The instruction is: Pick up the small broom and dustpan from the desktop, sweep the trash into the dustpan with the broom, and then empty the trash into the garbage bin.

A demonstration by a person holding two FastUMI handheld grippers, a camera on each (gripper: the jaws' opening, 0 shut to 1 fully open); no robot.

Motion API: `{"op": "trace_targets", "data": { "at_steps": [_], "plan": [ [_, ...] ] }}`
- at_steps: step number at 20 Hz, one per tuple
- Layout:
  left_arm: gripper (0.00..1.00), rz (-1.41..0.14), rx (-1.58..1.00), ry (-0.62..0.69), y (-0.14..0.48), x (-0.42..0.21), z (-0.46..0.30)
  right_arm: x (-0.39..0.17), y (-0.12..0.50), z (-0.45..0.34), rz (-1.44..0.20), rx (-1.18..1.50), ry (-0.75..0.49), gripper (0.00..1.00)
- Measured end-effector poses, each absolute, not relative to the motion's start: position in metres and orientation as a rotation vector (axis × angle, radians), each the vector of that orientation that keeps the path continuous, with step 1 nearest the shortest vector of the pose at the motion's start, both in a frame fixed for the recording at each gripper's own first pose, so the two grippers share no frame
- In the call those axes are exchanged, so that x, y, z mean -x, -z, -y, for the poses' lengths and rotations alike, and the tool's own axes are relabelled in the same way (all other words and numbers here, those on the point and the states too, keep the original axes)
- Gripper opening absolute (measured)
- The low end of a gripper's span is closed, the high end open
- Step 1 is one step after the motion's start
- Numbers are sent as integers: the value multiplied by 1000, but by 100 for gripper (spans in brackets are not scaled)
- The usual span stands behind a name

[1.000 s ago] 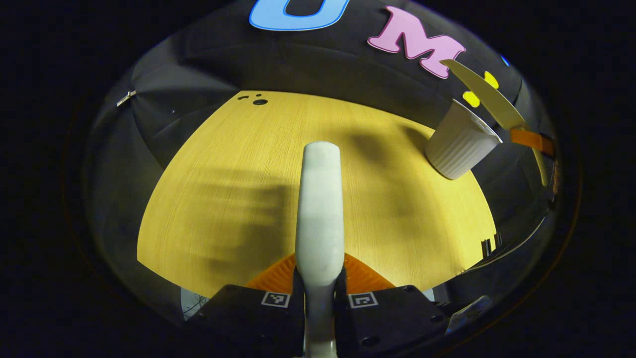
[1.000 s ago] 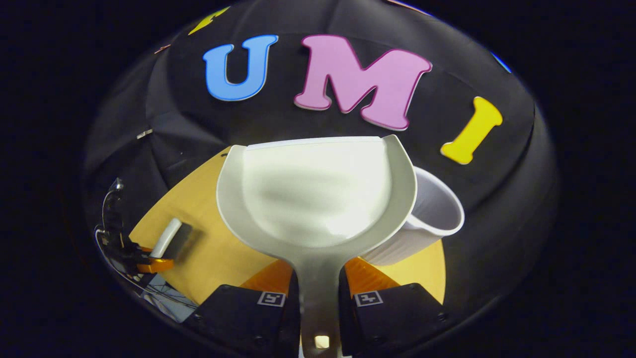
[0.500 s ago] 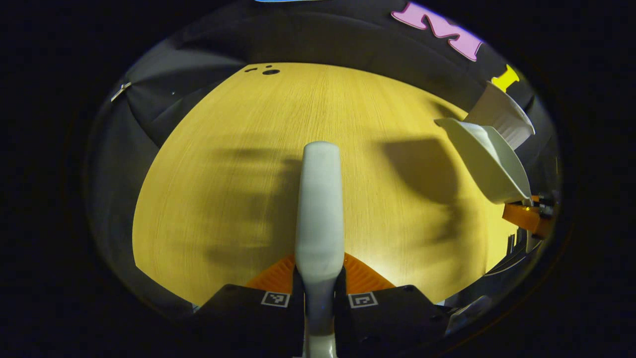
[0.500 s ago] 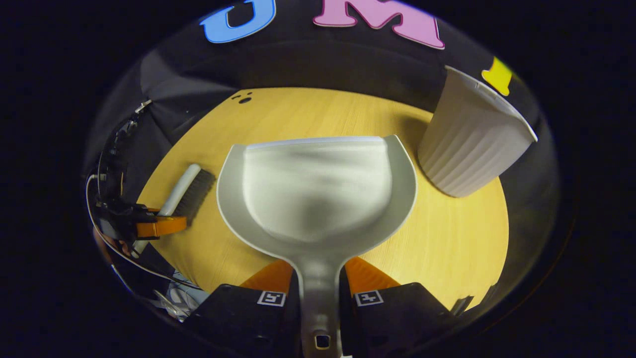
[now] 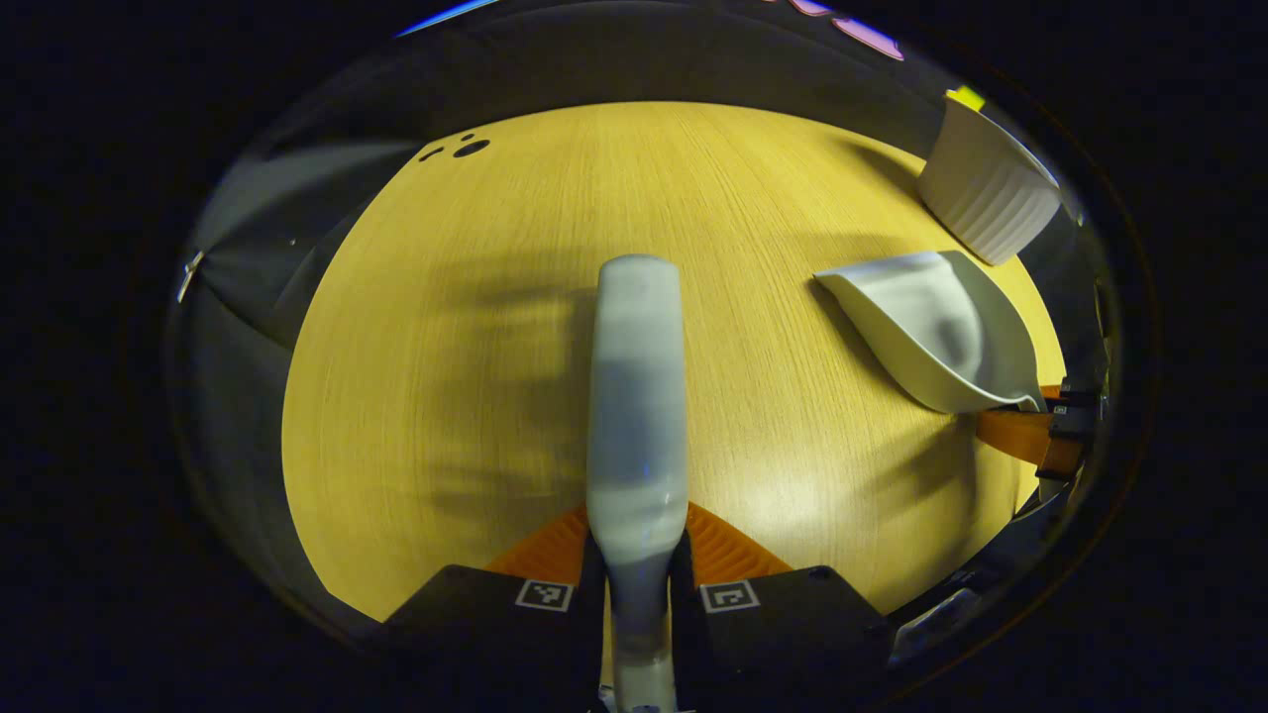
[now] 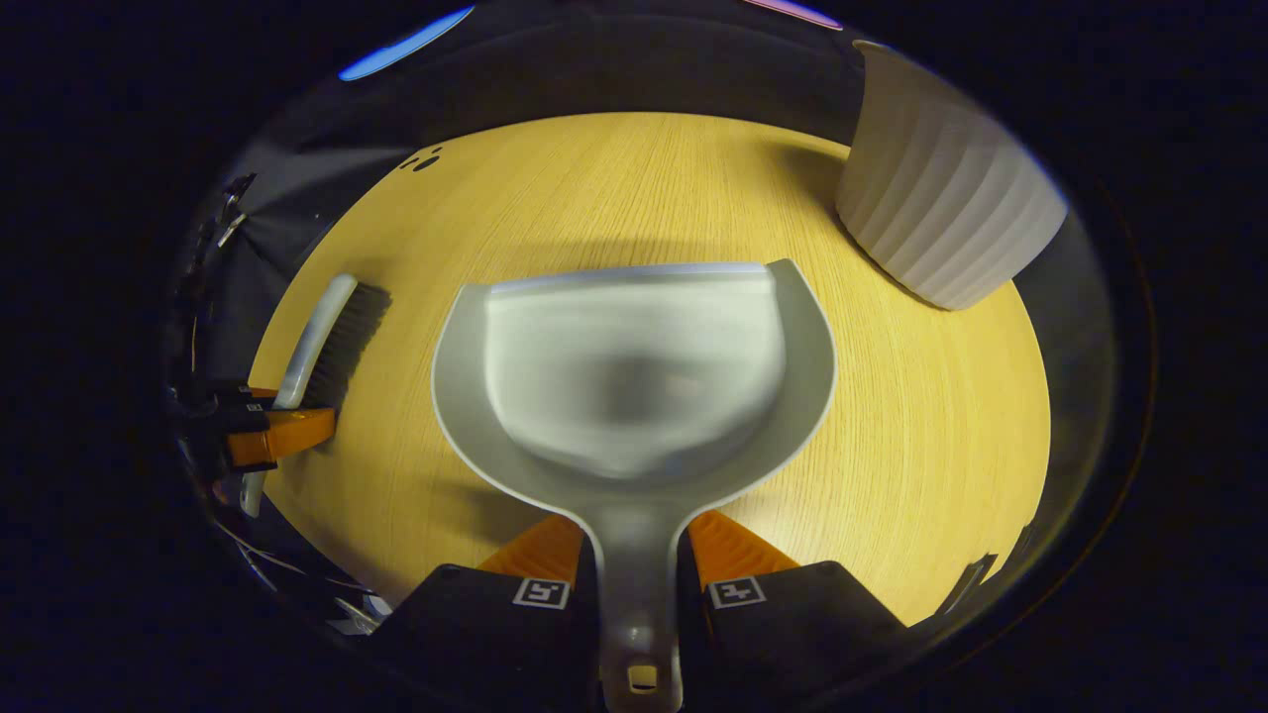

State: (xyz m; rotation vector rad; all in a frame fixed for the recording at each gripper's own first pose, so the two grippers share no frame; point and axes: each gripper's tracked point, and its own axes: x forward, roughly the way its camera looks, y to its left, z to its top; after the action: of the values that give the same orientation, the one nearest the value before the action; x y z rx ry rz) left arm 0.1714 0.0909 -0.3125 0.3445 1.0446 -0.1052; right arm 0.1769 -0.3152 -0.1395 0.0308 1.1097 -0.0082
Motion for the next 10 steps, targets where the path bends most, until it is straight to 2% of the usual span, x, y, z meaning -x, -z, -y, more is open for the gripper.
{"op": "trace_targets", "data": {
  "at_steps": [1,2,4,5,6,7,8,9,10],
  "plan": [
    [34,-1050,-344,100,313,-172,-92,-177,143,313,-1117,-43,6,40],
    [35,-1049,-339,96,313,-174,-91,-177,146,310,-1132,-52,-5,36],
    [37,-1045,-311,80,312,-174,-93,-179,150,302,-1148,-72,-25,38],
    [46,-1043,-280,76,313,-170,-92,-179,150,302,-1153,-74,-29,34],
    [59,-1034,-244,79,312,-168,-89,-177,148,301,-1163,-79,-35,42],
    [72,-1024,-216,78,308,-164,-87,-176,146,299,-1164,-90,-40,36],
    [85,-1011,-194,74,304,-160,-87,-176,143,294,-1162,-108,-54,48],
    [96,-997,-169,70,300,-156,-87,-176,139,294,-1155,-112,-57,68],
    [99,-983,-142,66,294,-153,-85,-176,135,294,-1138,-112,-66,81]
  ]
}}
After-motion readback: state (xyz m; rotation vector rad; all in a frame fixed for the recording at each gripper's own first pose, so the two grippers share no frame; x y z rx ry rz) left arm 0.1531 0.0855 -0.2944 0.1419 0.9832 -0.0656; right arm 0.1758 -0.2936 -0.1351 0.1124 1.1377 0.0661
